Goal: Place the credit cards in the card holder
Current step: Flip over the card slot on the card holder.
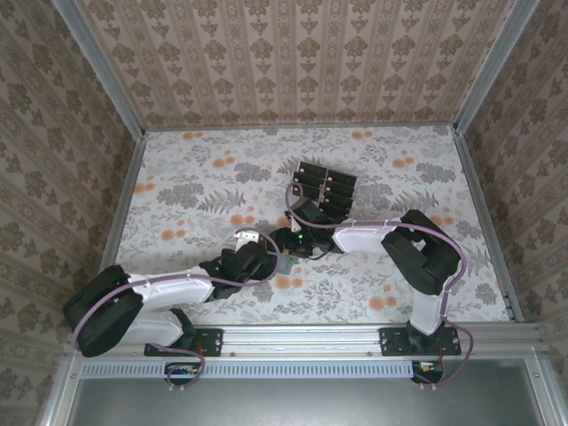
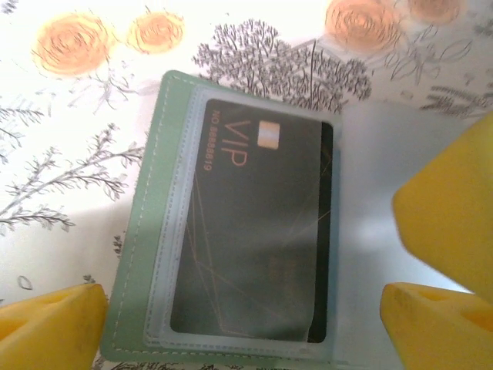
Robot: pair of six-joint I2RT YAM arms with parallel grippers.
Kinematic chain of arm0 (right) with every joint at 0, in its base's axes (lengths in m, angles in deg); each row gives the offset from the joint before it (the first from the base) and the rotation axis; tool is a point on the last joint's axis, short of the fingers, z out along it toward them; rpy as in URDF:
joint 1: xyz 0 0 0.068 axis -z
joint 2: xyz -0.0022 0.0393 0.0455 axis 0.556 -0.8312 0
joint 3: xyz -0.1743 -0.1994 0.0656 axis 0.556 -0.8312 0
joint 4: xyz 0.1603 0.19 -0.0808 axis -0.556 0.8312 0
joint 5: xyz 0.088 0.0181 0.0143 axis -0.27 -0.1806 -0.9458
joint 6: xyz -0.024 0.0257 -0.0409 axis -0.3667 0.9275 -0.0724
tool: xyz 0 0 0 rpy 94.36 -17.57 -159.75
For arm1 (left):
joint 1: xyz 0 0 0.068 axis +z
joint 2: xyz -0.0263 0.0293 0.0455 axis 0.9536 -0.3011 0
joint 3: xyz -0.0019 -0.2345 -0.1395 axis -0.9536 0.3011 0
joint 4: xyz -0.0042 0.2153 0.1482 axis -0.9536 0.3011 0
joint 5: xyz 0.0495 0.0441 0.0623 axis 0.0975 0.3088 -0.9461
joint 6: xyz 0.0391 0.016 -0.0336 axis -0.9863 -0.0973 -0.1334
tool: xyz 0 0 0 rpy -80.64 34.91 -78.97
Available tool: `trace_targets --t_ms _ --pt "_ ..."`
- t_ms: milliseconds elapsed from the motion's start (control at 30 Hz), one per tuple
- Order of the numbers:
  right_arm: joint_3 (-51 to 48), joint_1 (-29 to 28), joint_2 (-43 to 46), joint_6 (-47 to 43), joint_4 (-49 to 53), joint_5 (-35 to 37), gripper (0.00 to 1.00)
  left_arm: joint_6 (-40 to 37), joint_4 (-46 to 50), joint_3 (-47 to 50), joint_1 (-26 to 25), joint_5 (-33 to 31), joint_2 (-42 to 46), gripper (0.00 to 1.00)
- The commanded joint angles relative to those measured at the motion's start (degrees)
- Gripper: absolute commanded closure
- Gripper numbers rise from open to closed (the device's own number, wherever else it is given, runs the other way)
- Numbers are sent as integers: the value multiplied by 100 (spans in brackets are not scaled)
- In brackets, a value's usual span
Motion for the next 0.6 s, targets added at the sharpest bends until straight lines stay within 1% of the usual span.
trace_targets --t_ms 0,167,333,567 --pt "70 -49 -179 102 33 -131 34 53 365 2 68 -257 449 0" --pt "173 -49 -127 106 50 -206 34 204 850 -10 350 -400 1069 0" --pt "340 -83 -33 109 128 -259 34 441 1414 -98 748 -521 1569 0" --pt "926 -235 -293 54 397 -293 34 468 1570 -123 1135 -294 1894 0"
